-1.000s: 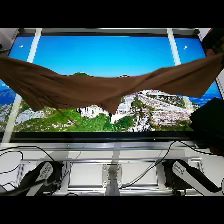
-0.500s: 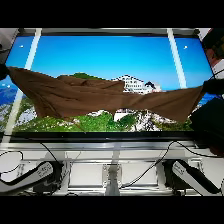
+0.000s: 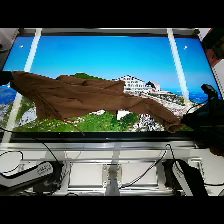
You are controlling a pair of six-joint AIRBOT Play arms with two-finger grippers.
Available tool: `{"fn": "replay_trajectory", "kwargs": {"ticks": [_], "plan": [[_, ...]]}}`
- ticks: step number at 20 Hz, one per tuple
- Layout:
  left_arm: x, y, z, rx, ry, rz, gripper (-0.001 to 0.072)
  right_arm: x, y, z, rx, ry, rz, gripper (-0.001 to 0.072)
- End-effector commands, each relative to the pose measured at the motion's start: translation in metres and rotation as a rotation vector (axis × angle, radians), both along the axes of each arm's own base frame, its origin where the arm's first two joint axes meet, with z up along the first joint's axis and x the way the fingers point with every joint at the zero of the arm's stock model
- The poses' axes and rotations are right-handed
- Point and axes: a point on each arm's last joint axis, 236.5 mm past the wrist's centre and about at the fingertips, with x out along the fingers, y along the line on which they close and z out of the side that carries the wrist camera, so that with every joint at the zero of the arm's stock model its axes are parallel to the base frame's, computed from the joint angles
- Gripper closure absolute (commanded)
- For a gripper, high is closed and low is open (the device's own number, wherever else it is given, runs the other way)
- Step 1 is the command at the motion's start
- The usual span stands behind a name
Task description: Fold the clothes and pants, and hang the long-sleeved shirts on hangers.
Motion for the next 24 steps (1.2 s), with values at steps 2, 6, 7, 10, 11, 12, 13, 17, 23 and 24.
{"fn": "replay_trajectory", "kwargs": {"ticks": [2,6,7,10,11,12,13,17,23,24], "plan": [[0.031,-0.002,-0.004,-0.015,-0.084,0.008,0.0671,-0.011,0.007,-0.011,0.012,0.007,-0.018,0.0703],[0.071,-0.017,-0.001,-0.009,-0.2,0.002,0.0671,-0.029,0.013,-0.014,0.035,0.081,-0.001,0.0702],[0.078,-0.021,-0.002,-0.001,-0.216,-0.005,0.0659,-0.025,0.012,-0.013,0.032,0.065,-0.007,0.0678],[0.083,-0.029,-0.004,0.008,-0.216,-0.024,0.001,-0.014,0.008,-0.011,0.02,0.019,-0.028,0.0112],[0.082,-0.029,-0.003,0.008,-0.214,-0.025,0.0012,-0.013,0.008,-0.011,0.019,0.018,-0.029,0.0112],[0.079,-0.028,-0.002,0.006,-0.209,-0.024,0.0012,-0.013,0.008,-0.011,0.019,0.015,-0.03,0.0112],[0.074,-0.027,0.001,0.004,-0.2,-0.025,0.0012,-0.009,0.006,-0.01,0.016,-0.001,-0.035,0.0112],[0.033,-0.011,0.022,0.055,-0.135,-0.019,0.0021,0.053,-0.01,0.013,-0.008,-0.268,-0.135,0.0121],[-0.06,0.003,0.011,-0.072,0.101,0.036,0.0077,0.133,0.009,-0.016,0.239,-0.321,-0.228,0.0122],[-0.074,0.004,-0.001,-0.114,0.144,0.052,0.0077,0.142,0.025,-0.032,0.29,-0.273,-0.191,0.0122]]}}
